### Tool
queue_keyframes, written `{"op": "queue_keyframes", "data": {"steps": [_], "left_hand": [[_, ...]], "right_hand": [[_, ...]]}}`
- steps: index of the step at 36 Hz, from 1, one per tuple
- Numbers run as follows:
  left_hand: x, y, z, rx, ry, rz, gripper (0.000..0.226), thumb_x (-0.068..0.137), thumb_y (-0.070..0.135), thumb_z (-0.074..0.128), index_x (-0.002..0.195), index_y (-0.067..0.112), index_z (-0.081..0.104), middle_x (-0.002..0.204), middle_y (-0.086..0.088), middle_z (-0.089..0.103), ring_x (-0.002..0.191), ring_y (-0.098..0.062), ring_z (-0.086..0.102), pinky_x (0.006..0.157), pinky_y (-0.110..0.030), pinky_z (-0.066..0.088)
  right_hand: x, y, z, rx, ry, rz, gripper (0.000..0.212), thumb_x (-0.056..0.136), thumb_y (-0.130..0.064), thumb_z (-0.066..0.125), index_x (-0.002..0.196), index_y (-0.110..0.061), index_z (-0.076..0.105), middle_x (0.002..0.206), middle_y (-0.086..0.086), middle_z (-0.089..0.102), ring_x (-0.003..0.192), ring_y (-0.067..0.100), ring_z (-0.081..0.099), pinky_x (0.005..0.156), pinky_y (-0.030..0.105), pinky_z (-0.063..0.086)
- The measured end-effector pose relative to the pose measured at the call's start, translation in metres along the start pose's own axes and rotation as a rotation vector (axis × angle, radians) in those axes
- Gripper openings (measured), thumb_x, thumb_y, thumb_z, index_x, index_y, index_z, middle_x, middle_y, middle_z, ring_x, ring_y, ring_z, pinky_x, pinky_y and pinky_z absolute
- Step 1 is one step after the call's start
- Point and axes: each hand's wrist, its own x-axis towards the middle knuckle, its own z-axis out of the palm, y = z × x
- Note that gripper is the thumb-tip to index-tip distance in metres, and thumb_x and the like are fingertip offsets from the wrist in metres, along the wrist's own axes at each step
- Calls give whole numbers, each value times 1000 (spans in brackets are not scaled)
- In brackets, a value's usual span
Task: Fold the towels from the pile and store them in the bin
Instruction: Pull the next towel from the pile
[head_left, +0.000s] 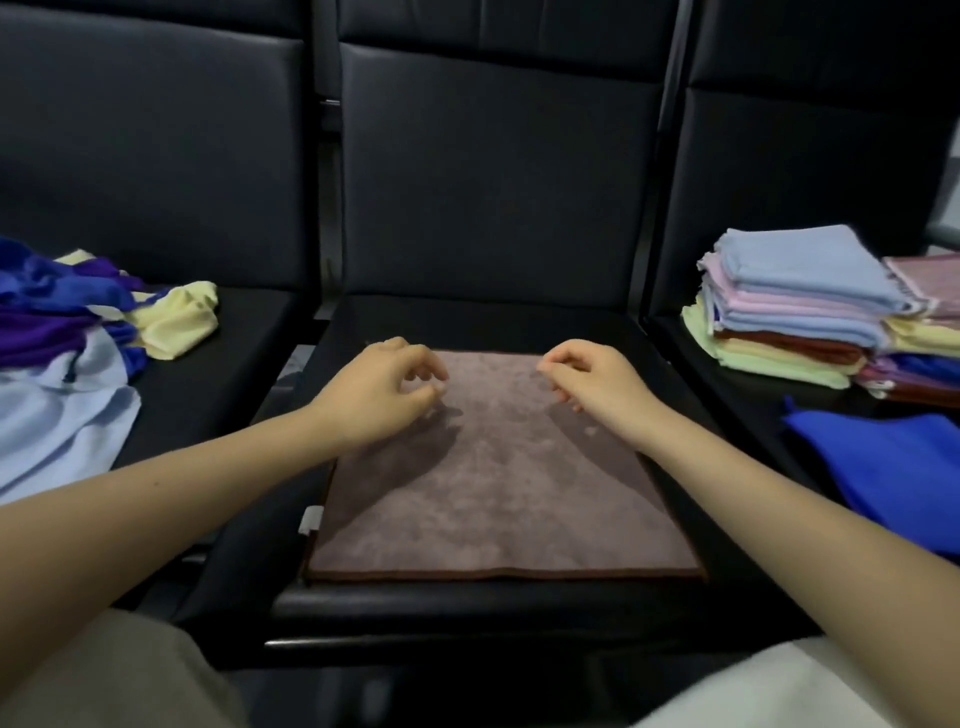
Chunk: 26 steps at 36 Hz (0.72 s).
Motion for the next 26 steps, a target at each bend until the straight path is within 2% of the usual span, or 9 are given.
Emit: {"op": "queue_keyframes", "data": {"steps": [2,4,7,9,13,16,18,24,26], "left_hand": [[-11,15,-1,-206,-69,-27,4,90,29,64,87,30,66,92,9,65,82,2,59,72,-13,42],[-24,24,0,-325,-163,-43,8,88,26,68,81,29,68,83,6,68,72,4,58,68,-13,44],[-44,29,4,-294,-313,-8,6,87,25,69,82,28,69,78,5,70,67,2,59,67,-17,48],[-58,27,9,-153,-359,86,3,86,28,70,85,29,69,81,9,67,74,0,58,70,-17,47],[-75,20,16,52,-294,292,13,87,38,64,98,32,64,91,16,53,90,-1,50,80,-14,41],[-81,18,16,67,-269,308,34,82,57,46,103,36,63,93,21,49,92,2,48,80,-14,42],[-83,20,15,81,-248,316,41,81,60,40,104,36,63,94,20,49,92,2,48,80,-17,45],[-91,35,14,81,-247,313,49,79,67,35,104,36,63,99,21,51,96,1,49,83,-26,47],[-92,39,15,172,-280,324,58,75,75,32,106,35,61,100,20,50,98,1,45,80,-25,46]], "right_hand": [[-21,-8,1,-37,-120,-71,14,96,-24,59,85,-26,66,76,-8,63,64,-2,59,57,15,42],[-41,-11,1,-67,-255,-112,16,96,-27,59,81,-25,67,70,-9,62,59,-4,56,57,15,44],[-66,-10,5,-111,-437,-155,16,91,-35,66,80,-23,67,70,-7,63,61,-2,55,60,19,47],[-79,-4,9,-179,-503,-218,20,83,-42,72,84,-24,67,80,-4,64,70,2,56,68,25,50],[-97,9,14,-457,-523,-520,39,73,-62,71,98,-35,56,95,-20,49,93,0,47,79,19,44],[-102,15,14,-460,-515,-573,39,78,-62,67,106,-36,58,99,-21,45,99,0,44,84,19,42],[-103,17,14,-437,-482,-570,32,82,-60,61,105,-38,61,99,-21,46,101,-1,45,85,20,42],[-99,16,24,-497,-372,-611,14,92,-38,56,97,-29,65,88,-14,55,84,-1,47,71,20,43],[-97,12,27,-470,-357,-532,5,93,-29,60,93,-25,63,80,-12,55,75,4,49,66,18,40]]}}
